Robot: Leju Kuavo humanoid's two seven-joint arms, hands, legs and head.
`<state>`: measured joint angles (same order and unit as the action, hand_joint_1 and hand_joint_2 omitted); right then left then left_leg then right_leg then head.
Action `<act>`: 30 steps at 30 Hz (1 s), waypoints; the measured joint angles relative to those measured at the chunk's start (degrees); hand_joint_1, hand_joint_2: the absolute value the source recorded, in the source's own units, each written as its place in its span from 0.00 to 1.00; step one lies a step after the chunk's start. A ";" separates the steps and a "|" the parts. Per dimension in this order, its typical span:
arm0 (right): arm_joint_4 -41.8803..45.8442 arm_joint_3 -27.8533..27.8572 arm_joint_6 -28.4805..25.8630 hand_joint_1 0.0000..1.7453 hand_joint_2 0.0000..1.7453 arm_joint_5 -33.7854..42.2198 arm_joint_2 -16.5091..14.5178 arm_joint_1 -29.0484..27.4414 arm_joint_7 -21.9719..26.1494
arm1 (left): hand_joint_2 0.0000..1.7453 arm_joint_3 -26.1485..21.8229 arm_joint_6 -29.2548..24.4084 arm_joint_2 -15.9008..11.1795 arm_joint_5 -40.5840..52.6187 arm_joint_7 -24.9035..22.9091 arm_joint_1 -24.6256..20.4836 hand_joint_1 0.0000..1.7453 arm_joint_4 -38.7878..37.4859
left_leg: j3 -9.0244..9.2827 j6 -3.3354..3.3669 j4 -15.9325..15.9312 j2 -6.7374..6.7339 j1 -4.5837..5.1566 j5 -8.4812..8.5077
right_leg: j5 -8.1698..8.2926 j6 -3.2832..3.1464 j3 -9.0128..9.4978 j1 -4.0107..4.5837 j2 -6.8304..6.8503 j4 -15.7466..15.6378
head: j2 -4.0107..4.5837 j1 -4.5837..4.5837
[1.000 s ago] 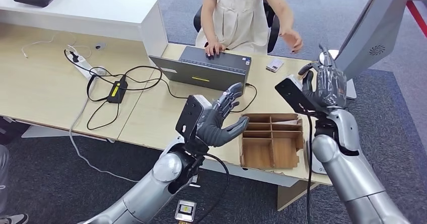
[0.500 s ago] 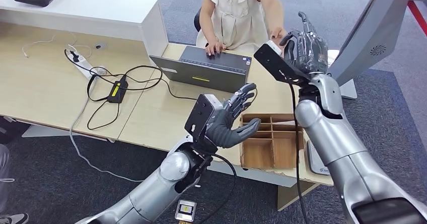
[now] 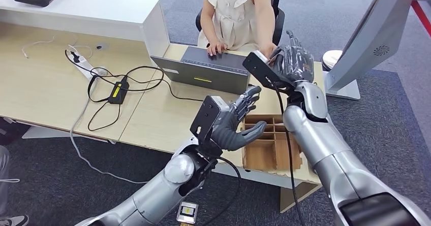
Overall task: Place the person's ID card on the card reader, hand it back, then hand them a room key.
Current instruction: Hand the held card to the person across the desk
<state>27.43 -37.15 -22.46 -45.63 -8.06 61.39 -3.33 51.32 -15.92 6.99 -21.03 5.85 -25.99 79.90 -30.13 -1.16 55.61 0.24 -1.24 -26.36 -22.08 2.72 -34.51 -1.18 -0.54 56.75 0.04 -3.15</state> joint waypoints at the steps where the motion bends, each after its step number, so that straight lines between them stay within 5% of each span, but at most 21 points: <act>1: -0.34 -0.05 -0.01 0.89 1.00 -0.07 -0.14 0.05 -0.09 | 1.00 0.08 -0.14 0.00 -0.05 -0.04 0.00 0.00 -0.06 | 0.00 0.00 0.00 0.00 0.00 0.00 | 0.00 0.00 0.00 0.00 0.00 0.00 | 0.00 0.00; 2: -0.69 -0.09 -0.01 0.75 1.00 -0.11 -0.30 0.12 -0.16 | 1.00 0.13 -0.27 0.00 -0.11 -0.08 0.00 0.00 -0.14 | 0.00 0.00 0.00 0.00 0.00 0.00 | 0.00 0.00 0.00 0.00 0.00 0.00 | 0.00 0.00; 4: -1.32 -0.24 -0.01 0.26 1.00 -0.22 -0.53 0.28 -0.22 | 1.00 0.17 -0.40 0.00 -0.21 -0.08 0.00 0.00 -0.32 | 0.00 0.00 0.00 0.00 0.00 0.00 | 0.00 0.00 0.00 0.00 0.00 0.00 | 0.00 0.00; 6: -1.92 -0.40 -0.02 0.00 1.00 -0.35 -0.79 0.38 -0.23 | 1.00 0.26 -0.47 0.00 -0.38 -0.05 -0.01 0.00 -0.45 | 0.00 0.00 0.00 0.00 0.00 0.00 | 0.00 0.00 0.00 0.00 0.00 0.00 | 0.00 -0.01; 16: -3.87 -0.91 -2.61 0.00 1.00 2.66 -1.38 0.75 1.93 | 1.00 0.69 -1.69 0.00 -0.89 0.19 -0.08 0.00 -1.76 | 0.01 0.00 0.00 -0.01 0.00 0.00 | 0.00 0.00 0.00 0.00 0.00 0.00 | 0.01 0.00; 30: 2.05 4.26 -11.50 0.00 1.00 27.18 0.19 -3.87 13.86 | 1.00 0.24 -6.91 -0.89 1.87 -0.72 1.37 0.00 -0.82 | 0.03 0.00 0.00 0.00 0.00 0.00 | 0.00 0.00 0.01 0.00 0.00 -0.01 | 0.00 -0.01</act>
<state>29.48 -32.89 -33.96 -18.45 -7.87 57.53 10.53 51.56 -22.83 6.11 -19.16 5.13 -24.62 79.07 -30.10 -1.16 55.61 0.24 -1.24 -26.36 -22.08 2.72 -34.50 -1.17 -0.54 56.75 0.04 -3.15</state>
